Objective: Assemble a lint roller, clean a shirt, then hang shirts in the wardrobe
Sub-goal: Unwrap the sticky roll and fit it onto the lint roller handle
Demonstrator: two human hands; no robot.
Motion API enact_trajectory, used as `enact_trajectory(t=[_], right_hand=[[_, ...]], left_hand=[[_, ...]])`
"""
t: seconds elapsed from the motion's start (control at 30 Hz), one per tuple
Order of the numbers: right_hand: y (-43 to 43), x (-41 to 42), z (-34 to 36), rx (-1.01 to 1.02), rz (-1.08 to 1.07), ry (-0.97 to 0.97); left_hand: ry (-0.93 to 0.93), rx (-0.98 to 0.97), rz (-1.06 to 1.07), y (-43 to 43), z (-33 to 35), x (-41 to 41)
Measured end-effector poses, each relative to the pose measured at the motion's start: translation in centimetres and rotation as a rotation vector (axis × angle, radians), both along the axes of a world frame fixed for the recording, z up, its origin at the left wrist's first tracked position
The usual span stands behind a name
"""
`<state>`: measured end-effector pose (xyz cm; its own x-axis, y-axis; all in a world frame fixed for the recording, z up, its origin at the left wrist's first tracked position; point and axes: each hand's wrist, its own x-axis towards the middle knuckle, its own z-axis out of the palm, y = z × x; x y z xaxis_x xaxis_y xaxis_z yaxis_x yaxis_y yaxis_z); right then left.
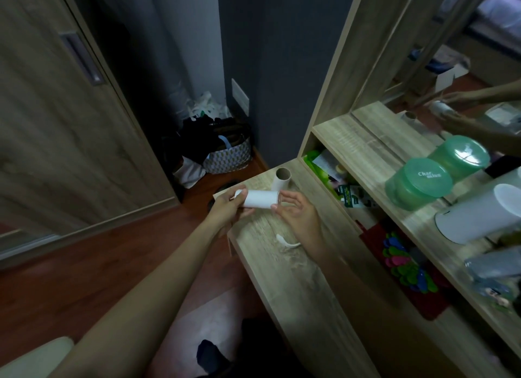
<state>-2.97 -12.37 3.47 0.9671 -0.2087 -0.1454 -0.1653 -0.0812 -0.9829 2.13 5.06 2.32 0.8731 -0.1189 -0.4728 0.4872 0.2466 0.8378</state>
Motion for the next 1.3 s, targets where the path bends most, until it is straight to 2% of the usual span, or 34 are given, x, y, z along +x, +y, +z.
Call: enact_trajectory(t=[0.7, 1.0, 1.3], right_hand=[[-0.7, 0.1, -0.1, -0.047, 0.072, 0.047], [-1.2, 0.2, 0.7, -0.104, 0.184, 0.068], [-1.2, 0.1, 1.5, -0.06, 0.218, 0.063]], left_hand=[[0.04, -0.023, -0.056, 0.5, 0.1, 0.2], [0.042, -0.038, -0.129, 0.9, 0.9, 0.1], [0.057, -0.05, -0.154, 1.0, 1.5, 0.0]])
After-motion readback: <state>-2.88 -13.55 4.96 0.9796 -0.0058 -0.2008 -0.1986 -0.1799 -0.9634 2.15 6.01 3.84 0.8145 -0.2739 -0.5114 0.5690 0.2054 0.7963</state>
